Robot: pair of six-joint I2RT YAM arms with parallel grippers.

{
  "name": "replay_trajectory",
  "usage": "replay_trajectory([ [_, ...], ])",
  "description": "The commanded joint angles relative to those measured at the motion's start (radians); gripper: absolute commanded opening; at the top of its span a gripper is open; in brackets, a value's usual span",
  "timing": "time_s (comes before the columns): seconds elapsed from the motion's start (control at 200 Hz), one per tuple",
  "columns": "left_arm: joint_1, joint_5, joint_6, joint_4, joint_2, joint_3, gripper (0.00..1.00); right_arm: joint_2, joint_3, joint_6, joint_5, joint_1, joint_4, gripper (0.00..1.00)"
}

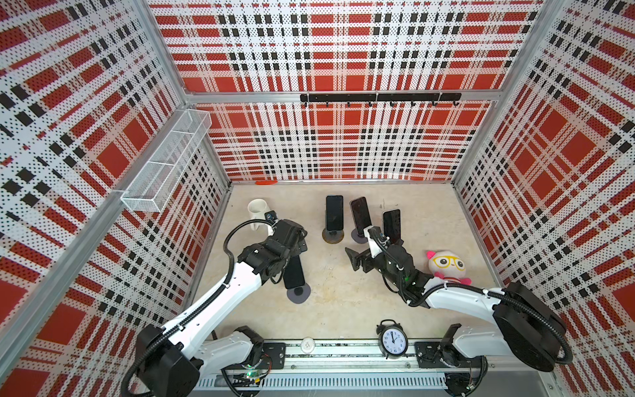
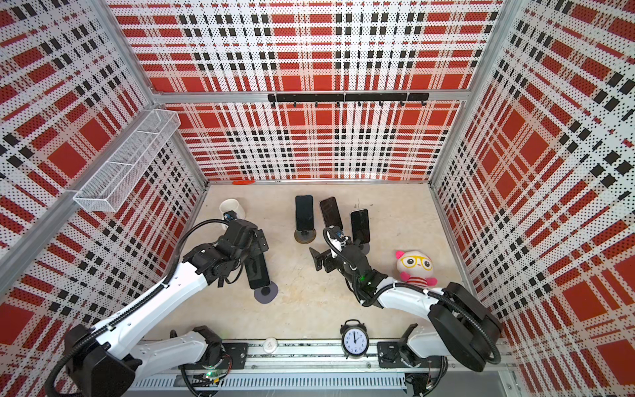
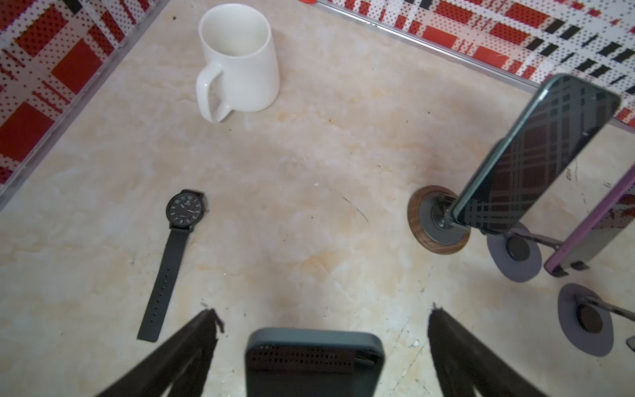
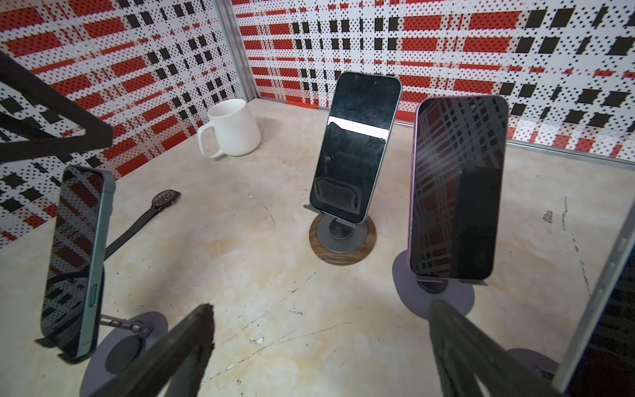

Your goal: Remove the phone from the phone stand

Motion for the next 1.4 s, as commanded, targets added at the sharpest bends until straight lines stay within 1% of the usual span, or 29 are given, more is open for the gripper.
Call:
replay_trajectory([
  [0.0,0.019,0.059,0.026,-0.006,-0.013,-0.017,0.98,-0.022,-0.001,0.000,0.010,0.001,0.032,1.00],
  [0.11,0.014,0.085,0.036,-0.004,0.017,-0.020,0.98,-0.019,-0.003,0.003,0.008,0.001,0.035,1.00],
  [0.301,-0.025,0.070,0.048,0.012,0.058,-0.030,0.98,-0.011,-0.002,0.001,0.020,0.001,0.034,1.00],
  [0.506,-0.023,0.068,0.046,0.023,0.065,-0.062,0.98,-0.008,-0.005,-0.002,0.029,0.001,0.041,1.00],
  [0.636,-0.008,0.072,0.050,0.029,0.044,-0.075,0.99,-0.044,0.010,0.019,0.036,0.001,0.006,1.00],
  [0.661,-0.004,0.075,0.050,0.032,0.039,-0.075,1.00,-0.055,0.018,0.022,0.052,-0.001,-0.012,1.00],
  [0.691,-0.001,0.081,0.049,0.038,0.035,-0.076,1.00,-0.070,0.034,0.045,0.147,-0.002,-0.064,1.00],
  [0.696,0.001,0.081,0.049,0.039,0.034,-0.076,1.00,-0.075,0.044,0.059,0.179,-0.004,-0.089,1.00],
  [0.711,0.003,0.082,0.051,0.041,0.031,-0.076,1.00,-0.083,0.056,0.077,0.217,-0.011,-0.131,1.00],
  [0.742,0.006,0.086,0.052,0.045,0.027,-0.077,1.00,-0.099,0.079,0.093,0.230,-0.037,-0.192,1.00],
  [0.767,0.008,0.088,0.054,0.048,0.024,-0.076,1.00,-0.117,0.093,0.102,0.196,-0.075,-0.232,1.00],
  [0.807,0.008,0.089,0.056,0.053,0.022,-0.079,1.00,-0.156,0.095,0.121,0.099,-0.148,-0.275,1.00],
  [0.822,0.009,0.091,0.056,0.055,0.020,-0.080,1.00,-0.172,0.090,0.130,0.071,-0.176,-0.278,1.00],
  [0.837,0.009,0.091,0.055,0.056,0.019,-0.083,1.00,-0.196,0.080,0.137,0.008,-0.211,-0.276,1.00],
  [0.892,0.011,0.095,0.056,0.061,0.016,-0.091,1.00,-0.261,0.040,0.147,-0.123,-0.286,-0.237,1.00],
  [1.042,0.016,0.087,0.047,0.071,0.002,-0.106,1.00,-0.358,0.007,0.139,-0.229,-0.396,-0.251,1.00],
  [1.092,0.020,0.094,0.042,0.078,-0.008,-0.111,1.00,-0.385,0.002,0.147,-0.286,-0.444,-0.259,1.00],
  [1.147,0.022,0.099,0.034,0.080,-0.016,-0.119,1.00,-0.420,0.007,0.176,-0.367,-0.527,-0.292,1.00],
  [1.233,0.027,0.103,0.027,0.085,-0.024,-0.138,0.99,-0.475,0.008,0.260,-0.468,-0.697,-0.324,1.00],
  [1.293,0.033,0.106,0.024,0.088,-0.025,-0.145,0.98,-0.497,-0.012,0.319,-0.567,-0.821,-0.294,1.00],
  [1.313,0.034,0.108,0.024,0.090,-0.026,-0.147,0.98,-0.498,-0.019,0.360,-0.595,-0.858,-0.281,1.00],
  [1.393,0.040,0.111,0.025,0.090,-0.024,-0.145,0.95,-0.490,-0.051,0.450,-0.693,-0.973,-0.215,1.00],
])
